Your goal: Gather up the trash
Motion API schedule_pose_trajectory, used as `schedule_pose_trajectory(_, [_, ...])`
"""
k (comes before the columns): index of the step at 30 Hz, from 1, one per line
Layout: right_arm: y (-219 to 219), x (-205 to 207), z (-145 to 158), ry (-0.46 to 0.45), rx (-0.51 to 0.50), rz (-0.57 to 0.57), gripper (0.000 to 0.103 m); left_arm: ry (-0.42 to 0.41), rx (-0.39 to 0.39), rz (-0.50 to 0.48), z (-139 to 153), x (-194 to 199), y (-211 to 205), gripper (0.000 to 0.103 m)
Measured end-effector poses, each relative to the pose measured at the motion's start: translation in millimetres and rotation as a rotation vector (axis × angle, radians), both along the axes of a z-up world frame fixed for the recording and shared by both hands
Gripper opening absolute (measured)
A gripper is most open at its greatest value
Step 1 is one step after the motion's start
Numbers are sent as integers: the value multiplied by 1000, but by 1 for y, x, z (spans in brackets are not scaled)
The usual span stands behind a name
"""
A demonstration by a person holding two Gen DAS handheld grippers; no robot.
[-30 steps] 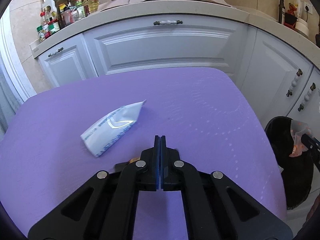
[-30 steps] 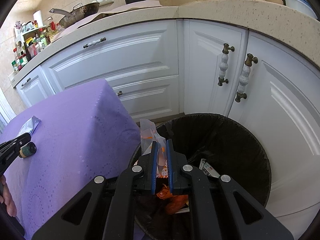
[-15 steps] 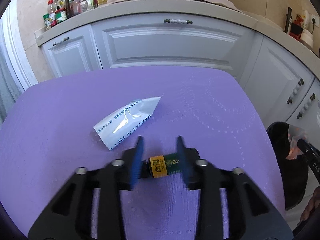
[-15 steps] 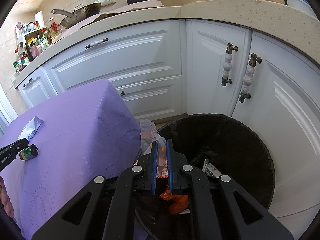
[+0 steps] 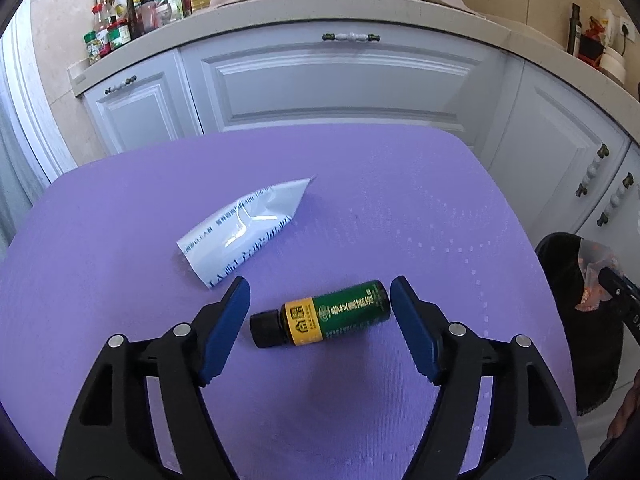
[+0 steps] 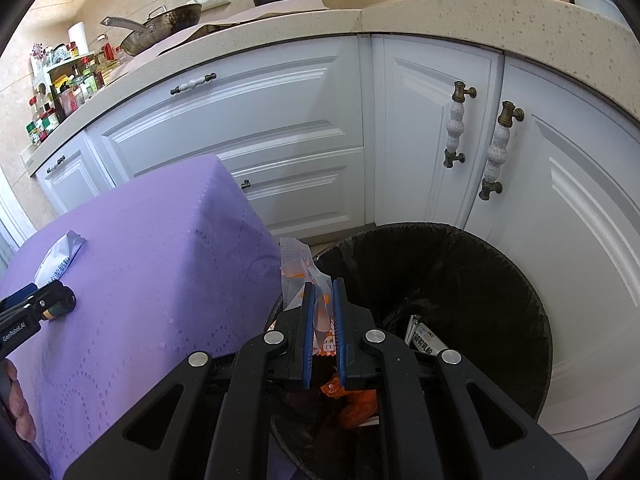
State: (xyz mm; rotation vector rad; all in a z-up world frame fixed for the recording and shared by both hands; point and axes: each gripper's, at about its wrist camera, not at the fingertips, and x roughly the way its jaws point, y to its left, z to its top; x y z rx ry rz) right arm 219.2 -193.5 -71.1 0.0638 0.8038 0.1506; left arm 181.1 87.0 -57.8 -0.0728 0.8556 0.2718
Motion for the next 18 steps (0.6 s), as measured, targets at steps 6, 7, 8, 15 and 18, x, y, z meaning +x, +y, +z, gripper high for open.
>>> schedule_pose_trajectory(6, [0, 0, 0, 2, 1, 2, 10, 15, 7, -1, -6, -1, -2, 71])
schedule_pose_trajectory(7, [0, 0, -1, 3, 0, 3, 10, 16, 6, 1, -6, -1, -1, 71])
schedule_pose_trajectory(8, [0, 0, -1, 3, 0, 4, 10, 17, 9, 2, -7, -1, -2, 70])
schedule_pose_trajectory(15, [1, -1, -1, 5, -1, 3, 10, 21, 0, -3, -9, -1, -1, 54])
schedule_pose_trajectory(18, [2, -1, -2, 7, -2, 4, 10, 18, 2, -10, -8, -2, -1, 53])
